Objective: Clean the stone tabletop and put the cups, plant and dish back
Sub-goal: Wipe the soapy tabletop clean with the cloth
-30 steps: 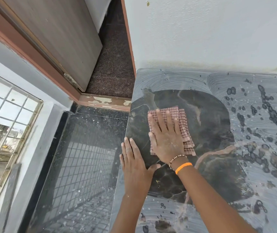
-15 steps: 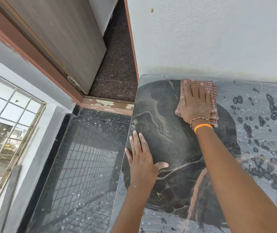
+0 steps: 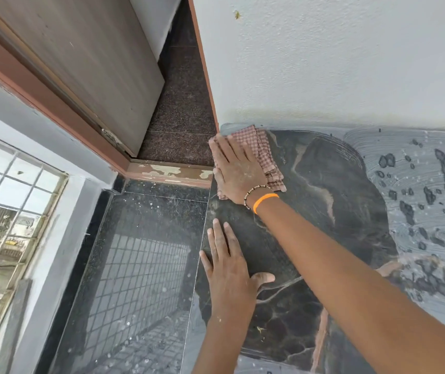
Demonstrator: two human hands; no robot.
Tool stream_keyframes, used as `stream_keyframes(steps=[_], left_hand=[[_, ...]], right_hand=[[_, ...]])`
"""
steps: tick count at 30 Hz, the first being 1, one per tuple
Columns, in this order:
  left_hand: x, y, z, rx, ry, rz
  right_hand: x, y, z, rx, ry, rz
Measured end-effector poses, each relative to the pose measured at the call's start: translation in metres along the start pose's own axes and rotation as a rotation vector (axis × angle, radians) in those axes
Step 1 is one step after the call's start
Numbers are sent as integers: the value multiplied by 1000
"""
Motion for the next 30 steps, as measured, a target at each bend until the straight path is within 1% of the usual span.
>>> stream_keyframes(steps=[4,8,13,16,19,22,24,27,28,30], left_hand=[[2,1,0,-5,-8,-32],[15,5,-1,31,-90,-114],[52,-10,10,2,-218,-151],[81,-24,22,-59,-303,-117],[96,-37,31,-113,-332,-111],[98,-42,35,-108,-334,-171],[99,-42,37,-105,-335,-171],[99,-39,39,-76,-318,-107],[99,-38,40,-61,-309,-81],[96,-38,43,-26,-289,-60]], right_hand=[[10,1,-33,38,-79,8],[41,8,-15,72,-185,-20],[128,30,40,142,-382,9],[192,51,78,183,-512,47],[248,70,111,215,-643,67],[285,86,145,247,-754,88],[292,91,167,249,-821,85],[270,87,191,220,-887,92],[255,84,194,214,-876,98],[222,75,189,179,-787,109]])
Point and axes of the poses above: each hand's wrist, its own z-axis away from the middle knuckle, its own y-axis out of the back of the hand, x = y × z, the point moved 4 cm from there along -z, towards the middle knuckle, and after that the axes turned 11 degrees about x, right-handed, at the moved point
